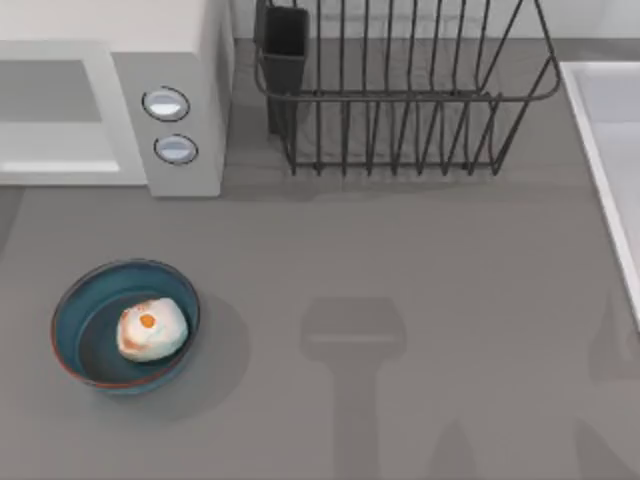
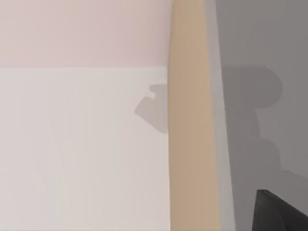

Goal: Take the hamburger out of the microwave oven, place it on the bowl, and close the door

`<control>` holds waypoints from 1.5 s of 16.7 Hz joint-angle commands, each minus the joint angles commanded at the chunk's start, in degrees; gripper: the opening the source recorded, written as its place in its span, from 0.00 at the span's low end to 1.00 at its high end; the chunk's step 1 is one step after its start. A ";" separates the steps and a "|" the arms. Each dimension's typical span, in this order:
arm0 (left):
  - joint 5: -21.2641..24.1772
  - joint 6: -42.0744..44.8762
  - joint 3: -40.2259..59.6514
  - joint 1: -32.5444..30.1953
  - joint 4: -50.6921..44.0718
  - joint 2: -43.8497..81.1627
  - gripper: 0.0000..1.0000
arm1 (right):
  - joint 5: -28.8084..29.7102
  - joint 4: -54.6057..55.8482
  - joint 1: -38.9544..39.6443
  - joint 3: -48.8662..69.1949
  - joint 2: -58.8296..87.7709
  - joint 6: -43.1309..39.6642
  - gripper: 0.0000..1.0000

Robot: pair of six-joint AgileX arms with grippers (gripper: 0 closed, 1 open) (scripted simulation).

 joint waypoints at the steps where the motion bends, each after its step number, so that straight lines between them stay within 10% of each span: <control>1: 0.00 0.00 -0.01 0.00 0.01 0.00 0.00 | 0.00 0.00 0.00 0.00 0.00 0.00 1.00; 25: -10.06 -19.74 -30.63 -19.24 13.65 -27.73 0.00 | 0.00 0.00 0.00 0.00 0.00 0.00 1.00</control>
